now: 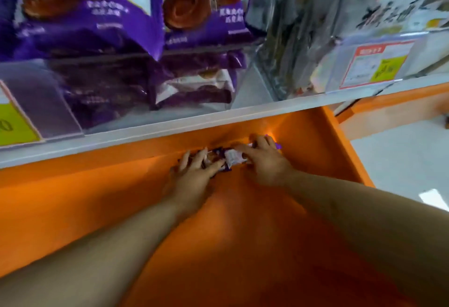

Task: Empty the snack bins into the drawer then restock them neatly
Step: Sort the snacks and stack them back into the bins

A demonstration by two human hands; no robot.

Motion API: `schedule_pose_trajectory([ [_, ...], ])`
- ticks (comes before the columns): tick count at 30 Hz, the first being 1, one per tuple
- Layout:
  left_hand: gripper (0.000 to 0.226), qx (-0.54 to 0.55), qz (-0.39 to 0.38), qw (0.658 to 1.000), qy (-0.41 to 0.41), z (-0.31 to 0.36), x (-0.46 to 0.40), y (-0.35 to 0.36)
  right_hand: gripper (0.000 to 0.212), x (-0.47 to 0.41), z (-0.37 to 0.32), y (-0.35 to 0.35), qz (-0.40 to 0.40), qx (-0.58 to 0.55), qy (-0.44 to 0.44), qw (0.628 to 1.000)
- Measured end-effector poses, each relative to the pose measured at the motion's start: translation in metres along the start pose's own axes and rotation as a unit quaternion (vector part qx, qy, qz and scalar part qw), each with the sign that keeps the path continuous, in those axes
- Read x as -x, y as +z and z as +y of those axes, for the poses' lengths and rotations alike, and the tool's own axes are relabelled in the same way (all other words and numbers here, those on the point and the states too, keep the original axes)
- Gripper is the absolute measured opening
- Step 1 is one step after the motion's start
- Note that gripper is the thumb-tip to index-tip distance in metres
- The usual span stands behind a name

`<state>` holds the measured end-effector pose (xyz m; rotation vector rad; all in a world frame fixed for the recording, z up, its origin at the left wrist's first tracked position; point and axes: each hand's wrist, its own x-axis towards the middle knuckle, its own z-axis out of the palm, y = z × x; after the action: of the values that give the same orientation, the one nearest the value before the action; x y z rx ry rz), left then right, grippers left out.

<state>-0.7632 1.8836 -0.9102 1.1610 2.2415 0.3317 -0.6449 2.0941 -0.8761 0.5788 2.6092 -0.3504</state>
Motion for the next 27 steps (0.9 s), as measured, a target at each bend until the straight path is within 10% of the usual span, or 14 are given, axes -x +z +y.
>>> schedule_pose_trajectory([
  [16,0.048,-0.091,-0.039,0.995,0.016,0.000,0.139,-0.056,0.036,0.124,-0.091,-0.093,-0.023,-0.077,-0.160,0.984],
  [27,0.051,-0.098,0.169,0.974,0.114,0.067,0.302,-0.282,0.058,0.257,-0.176,-0.262,0.290,-0.181,-0.209,0.916],
])
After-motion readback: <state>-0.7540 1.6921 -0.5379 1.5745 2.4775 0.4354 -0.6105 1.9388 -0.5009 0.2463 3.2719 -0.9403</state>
